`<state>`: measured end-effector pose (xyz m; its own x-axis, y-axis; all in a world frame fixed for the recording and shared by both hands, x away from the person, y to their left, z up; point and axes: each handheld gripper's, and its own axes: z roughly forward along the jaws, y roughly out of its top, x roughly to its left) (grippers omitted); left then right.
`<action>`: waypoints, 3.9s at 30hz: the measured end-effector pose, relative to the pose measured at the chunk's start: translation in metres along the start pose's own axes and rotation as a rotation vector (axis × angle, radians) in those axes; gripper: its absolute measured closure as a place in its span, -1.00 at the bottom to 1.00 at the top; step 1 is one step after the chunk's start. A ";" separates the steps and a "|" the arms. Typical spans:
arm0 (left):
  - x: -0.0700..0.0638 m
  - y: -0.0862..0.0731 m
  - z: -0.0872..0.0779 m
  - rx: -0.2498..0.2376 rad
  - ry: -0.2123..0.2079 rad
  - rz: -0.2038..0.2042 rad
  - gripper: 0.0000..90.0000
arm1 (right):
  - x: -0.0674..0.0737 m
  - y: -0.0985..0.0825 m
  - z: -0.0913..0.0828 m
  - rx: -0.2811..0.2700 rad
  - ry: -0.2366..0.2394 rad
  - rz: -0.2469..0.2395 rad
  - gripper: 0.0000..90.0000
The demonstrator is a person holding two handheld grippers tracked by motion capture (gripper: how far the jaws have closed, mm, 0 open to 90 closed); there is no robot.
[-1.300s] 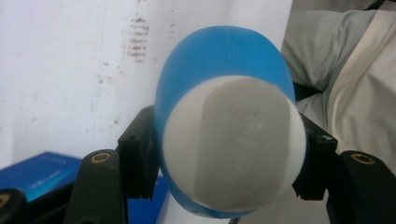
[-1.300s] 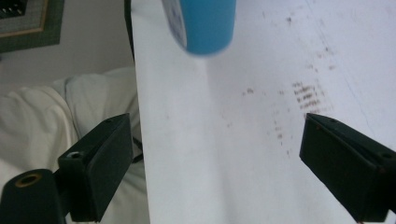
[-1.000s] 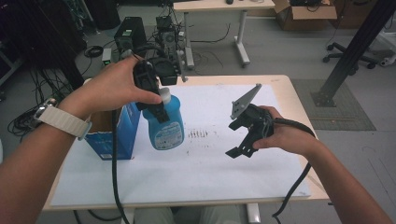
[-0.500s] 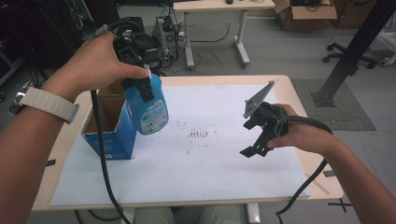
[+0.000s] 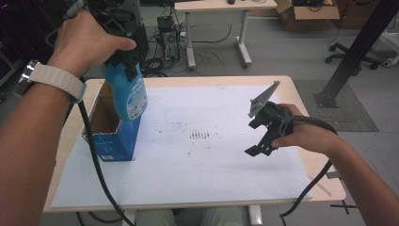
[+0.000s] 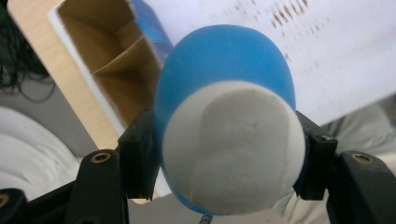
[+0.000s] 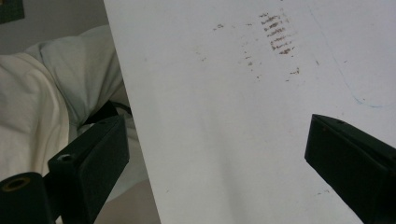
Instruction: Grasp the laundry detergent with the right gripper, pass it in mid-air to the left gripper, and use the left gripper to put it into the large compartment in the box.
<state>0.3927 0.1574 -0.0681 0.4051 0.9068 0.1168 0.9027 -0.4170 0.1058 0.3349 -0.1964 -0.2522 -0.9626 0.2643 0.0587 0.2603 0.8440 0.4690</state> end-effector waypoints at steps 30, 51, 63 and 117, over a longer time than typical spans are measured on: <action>0.076 -0.025 0.032 -0.017 0.013 -0.324 -0.16 | -0.009 -0.009 -0.012 0.038 -0.023 0.019 -0.86; 0.085 -0.031 0.102 -0.021 -0.003 -0.328 -0.16 | -0.009 -0.007 -0.002 0.049 -0.014 0.030 -0.86; 0.086 -0.032 0.133 -0.023 0.001 -0.329 -0.16 | -0.009 -0.007 -0.001 0.053 -0.012 0.029 -0.86; 0.090 -0.042 0.216 -0.024 -0.005 -0.306 -0.16 | -0.009 -0.011 0.003 0.057 -0.018 0.040 -0.85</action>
<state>0.4222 0.2698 -0.2751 0.1160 0.9907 0.0708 0.9793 -0.1259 0.1584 0.3408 -0.2063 -0.2606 -0.9500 0.3063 0.0602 0.3028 0.8574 0.4160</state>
